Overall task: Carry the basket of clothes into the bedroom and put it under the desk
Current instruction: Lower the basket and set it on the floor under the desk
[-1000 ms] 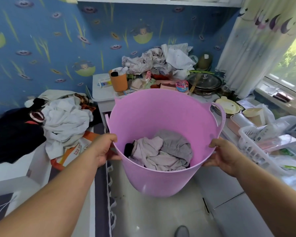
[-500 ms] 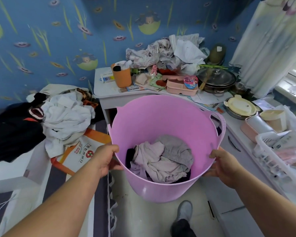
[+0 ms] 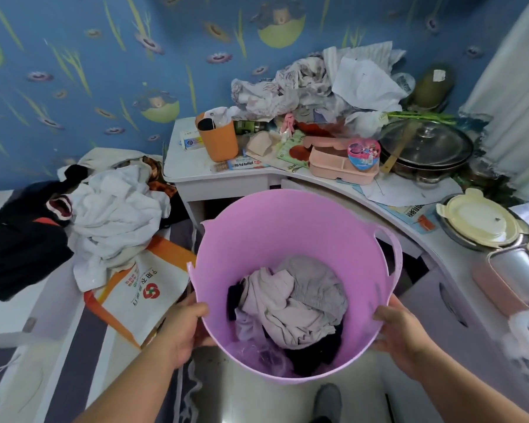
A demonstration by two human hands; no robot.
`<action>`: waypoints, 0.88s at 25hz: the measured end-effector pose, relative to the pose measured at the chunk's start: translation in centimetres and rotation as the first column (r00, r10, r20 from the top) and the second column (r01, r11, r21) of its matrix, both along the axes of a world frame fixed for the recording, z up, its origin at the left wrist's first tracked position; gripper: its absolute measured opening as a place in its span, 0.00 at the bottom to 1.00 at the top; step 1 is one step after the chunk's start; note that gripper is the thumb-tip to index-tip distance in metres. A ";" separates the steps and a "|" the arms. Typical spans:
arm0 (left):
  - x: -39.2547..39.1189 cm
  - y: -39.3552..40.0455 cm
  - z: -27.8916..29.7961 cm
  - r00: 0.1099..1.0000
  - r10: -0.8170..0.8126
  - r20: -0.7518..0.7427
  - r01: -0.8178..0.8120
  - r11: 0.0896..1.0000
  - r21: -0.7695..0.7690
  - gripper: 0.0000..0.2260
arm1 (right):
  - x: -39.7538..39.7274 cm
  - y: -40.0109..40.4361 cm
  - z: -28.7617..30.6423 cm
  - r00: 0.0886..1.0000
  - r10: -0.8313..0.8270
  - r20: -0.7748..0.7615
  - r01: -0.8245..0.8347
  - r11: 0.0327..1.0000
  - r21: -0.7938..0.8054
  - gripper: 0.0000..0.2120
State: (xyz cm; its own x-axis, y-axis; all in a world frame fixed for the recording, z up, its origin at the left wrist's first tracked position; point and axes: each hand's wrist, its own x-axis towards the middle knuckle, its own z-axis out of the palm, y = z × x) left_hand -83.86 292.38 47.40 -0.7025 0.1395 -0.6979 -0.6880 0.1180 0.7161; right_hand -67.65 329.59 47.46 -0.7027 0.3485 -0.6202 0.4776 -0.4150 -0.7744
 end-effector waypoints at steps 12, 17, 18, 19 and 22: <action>-2.9 4.4 -4.6 0.996 0.061 0.065 -0.057 0.996 -0.073 0.23 | -5.2 5.6 -5.4 0.996 0.043 0.079 -0.032 0.989 -0.145 0.32; -6.7 4.6 -7.2 0.996 -0.023 0.085 0.029 0.997 -0.068 0.25 | -7.0 5.0 -8.2 0.997 -0.025 0.071 0.037 0.985 -0.171 0.38; -7.6 4.5 -7.9 0.995 -0.036 0.093 0.042 0.997 -0.058 0.26 | -7.3 4.8 -8.8 0.997 -0.041 0.068 0.052 0.984 -0.173 0.38; -8.2 4.5 -8.5 0.994 -0.051 0.096 0.057 0.997 -0.054 0.26 | -7.5 4.6 -9.1 0.996 -0.045 0.071 0.056 0.986 -0.160 0.39; -10.4 4.4 -10.9 0.990 -0.092 0.108 0.097 0.994 -0.044 0.25 | -8.1 3.8 -10.6 0.991 -0.047 0.125 0.057 0.995 -0.081 0.36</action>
State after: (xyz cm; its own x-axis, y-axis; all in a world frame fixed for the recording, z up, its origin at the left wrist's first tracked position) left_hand -94.23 296.81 36.50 -0.6095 0.1657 -0.7752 -0.7437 0.2192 0.6316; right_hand -75.75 333.36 36.82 -0.6015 0.3259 -0.7294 0.5431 -0.5029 -0.6725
